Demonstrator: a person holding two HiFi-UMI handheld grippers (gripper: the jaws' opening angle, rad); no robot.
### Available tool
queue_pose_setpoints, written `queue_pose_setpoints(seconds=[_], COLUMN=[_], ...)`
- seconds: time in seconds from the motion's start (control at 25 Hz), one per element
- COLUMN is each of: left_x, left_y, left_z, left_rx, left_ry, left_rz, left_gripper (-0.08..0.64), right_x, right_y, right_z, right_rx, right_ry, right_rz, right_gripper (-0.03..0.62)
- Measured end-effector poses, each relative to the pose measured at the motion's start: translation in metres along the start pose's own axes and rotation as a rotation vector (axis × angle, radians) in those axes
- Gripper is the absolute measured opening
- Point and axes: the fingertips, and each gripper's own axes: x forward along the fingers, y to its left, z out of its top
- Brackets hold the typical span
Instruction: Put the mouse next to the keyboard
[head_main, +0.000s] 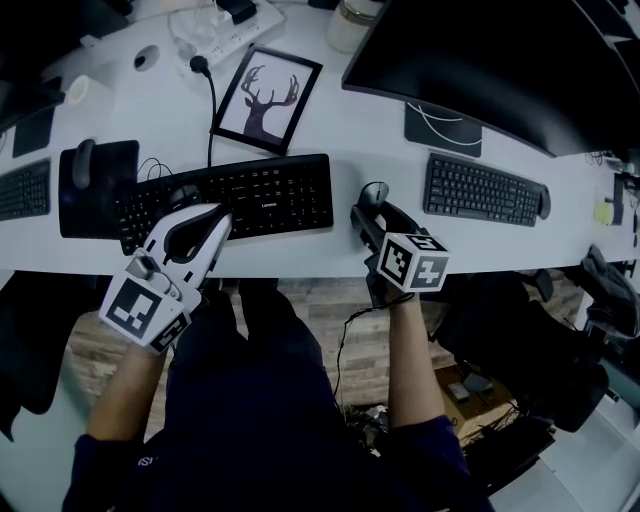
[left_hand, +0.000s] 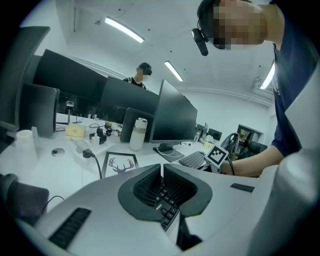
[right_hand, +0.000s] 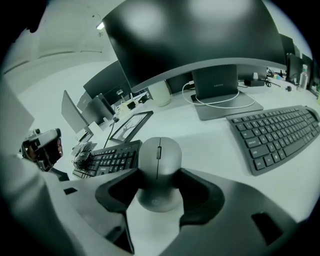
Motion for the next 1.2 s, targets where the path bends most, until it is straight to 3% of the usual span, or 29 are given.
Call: queue_pose_setpoints(seconds=[1.2], left_x=[-0.007], left_y=[0.001], left_z=[-0.008], left_rx=[-0.014], left_ry=[0.004], left_rz=[0.002], left_gripper=[0.043], right_x=[0.023], right_y=[0.001], right_z=[0.012], right_rx=[-0.167], right_ry=[0.067], right_rz=[-0.112], right_gripper=[0.264])
